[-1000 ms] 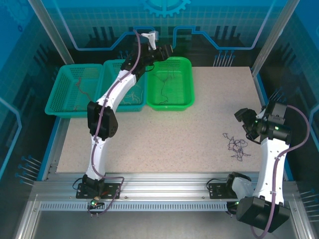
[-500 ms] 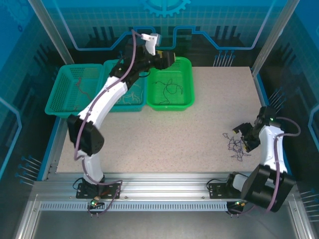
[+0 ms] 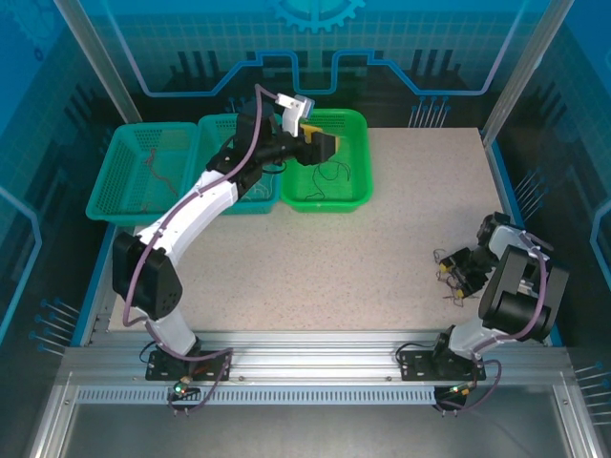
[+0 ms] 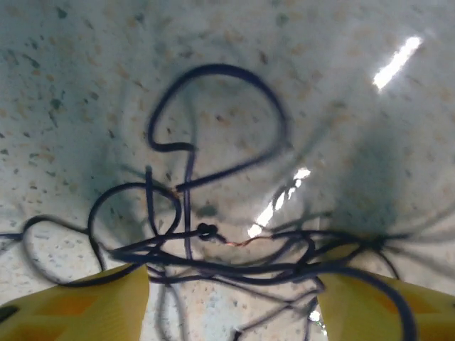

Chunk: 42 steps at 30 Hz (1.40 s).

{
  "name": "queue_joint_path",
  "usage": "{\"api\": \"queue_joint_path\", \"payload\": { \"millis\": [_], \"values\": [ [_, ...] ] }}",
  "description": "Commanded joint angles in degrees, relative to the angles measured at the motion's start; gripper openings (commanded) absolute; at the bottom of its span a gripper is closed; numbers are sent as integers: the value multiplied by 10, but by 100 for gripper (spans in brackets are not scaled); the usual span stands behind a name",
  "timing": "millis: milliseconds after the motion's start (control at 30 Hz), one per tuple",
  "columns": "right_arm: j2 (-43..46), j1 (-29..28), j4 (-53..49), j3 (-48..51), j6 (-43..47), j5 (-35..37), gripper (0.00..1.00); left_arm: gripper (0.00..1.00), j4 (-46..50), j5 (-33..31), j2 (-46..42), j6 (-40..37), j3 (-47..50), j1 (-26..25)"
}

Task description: Untangle the cables

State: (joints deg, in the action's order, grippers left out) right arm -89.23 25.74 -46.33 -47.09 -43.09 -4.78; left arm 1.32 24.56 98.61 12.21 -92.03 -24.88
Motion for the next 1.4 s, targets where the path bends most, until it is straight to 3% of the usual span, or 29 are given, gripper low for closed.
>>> {"api": "queue_joint_path", "payload": {
  "millis": [0,33,133,267,533,733,867,1100,1233,1367],
  "values": [
    [-12,8,37,13,-16,-10,40,70,-22,18,-13,-2,0,-1],
    [-8,7,45,16,-16,-13,29,70,-22,18,-12,-1,1,-1],
    [17,7,55,16,-6,-31,11,70,-23,24,-11,1,5,-1],
    [67,-15,41,-8,40,-75,0,70,-17,59,-7,-9,21,-1],
    [162,-118,-19,-91,124,-164,0,70,20,150,-1,-53,40,-5],
    [153,-204,-49,-177,131,-187,0,70,164,175,8,-231,36,-34],
    [137,-241,-59,-238,127,-203,0,70,194,200,7,-286,57,-58],
    [120,-277,-65,-323,121,-254,0,73,146,199,4,-289,111,-92],
    [119,-299,-59,-353,125,-287,0,86,108,106,17,-269,117,-99],
    [122,-319,-52,-372,124,-299,0,88,71,107,33,-264,116,-98]
  ]
}}
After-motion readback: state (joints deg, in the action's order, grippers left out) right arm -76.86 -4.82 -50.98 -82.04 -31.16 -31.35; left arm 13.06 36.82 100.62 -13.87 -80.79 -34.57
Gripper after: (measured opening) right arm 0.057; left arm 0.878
